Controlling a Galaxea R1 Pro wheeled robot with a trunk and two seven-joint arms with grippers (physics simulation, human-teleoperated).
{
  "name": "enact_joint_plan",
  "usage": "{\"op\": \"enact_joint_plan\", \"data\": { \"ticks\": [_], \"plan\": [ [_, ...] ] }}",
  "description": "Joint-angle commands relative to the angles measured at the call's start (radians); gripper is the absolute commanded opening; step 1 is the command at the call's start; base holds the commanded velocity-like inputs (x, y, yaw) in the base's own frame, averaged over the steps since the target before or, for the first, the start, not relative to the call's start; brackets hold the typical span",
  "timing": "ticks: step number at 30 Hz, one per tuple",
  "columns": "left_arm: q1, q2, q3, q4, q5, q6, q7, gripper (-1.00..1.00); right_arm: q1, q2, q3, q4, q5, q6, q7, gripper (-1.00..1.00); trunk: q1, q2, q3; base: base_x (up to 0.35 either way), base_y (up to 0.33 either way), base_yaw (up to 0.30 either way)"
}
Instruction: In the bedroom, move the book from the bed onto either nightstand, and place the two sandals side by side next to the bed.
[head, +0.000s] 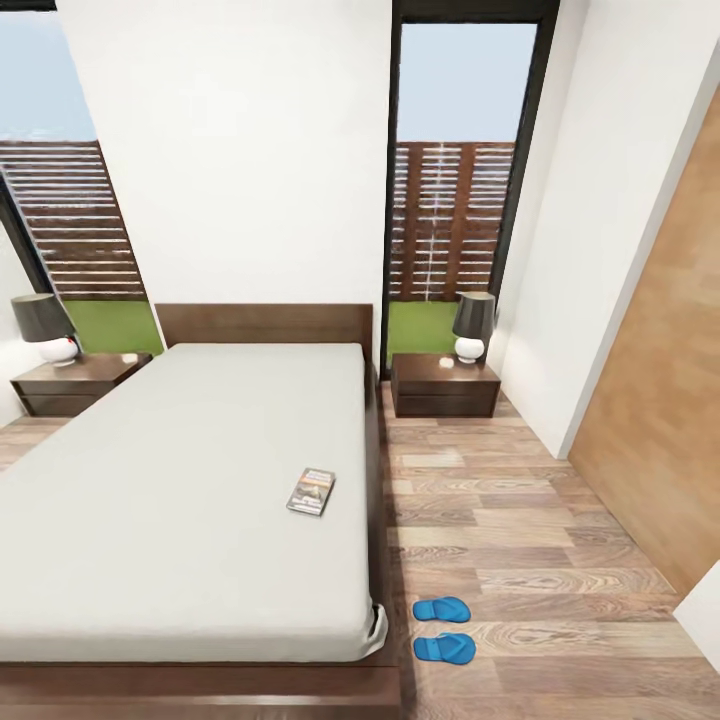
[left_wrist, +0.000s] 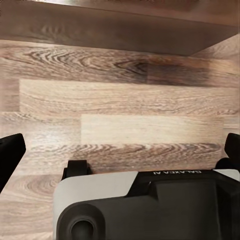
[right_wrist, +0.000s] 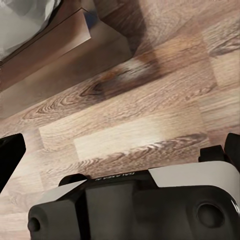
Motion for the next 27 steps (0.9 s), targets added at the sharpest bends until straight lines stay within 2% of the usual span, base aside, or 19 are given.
{"op": "enact_joint_plan", "data": {
  "ticks": [1,27],
  "plan": [
    [-0.001,0.000,0.007,0.001,0.003,-0.001,-0.006,1.00,-0.002,0.000,0.008,0.005,-0.006,-0.008,0.006,1.00,-0.004,0.006,0.002,0.000,0.000,0.000],
    [-0.001,0.000,0.007,0.001,0.003,-0.001,-0.006,1.00,-0.002,0.000,0.008,0.005,-0.006,-0.008,0.006,1.00,-0.103,0.188,0.083,0.000,0.000,0.000]
  ]
}}
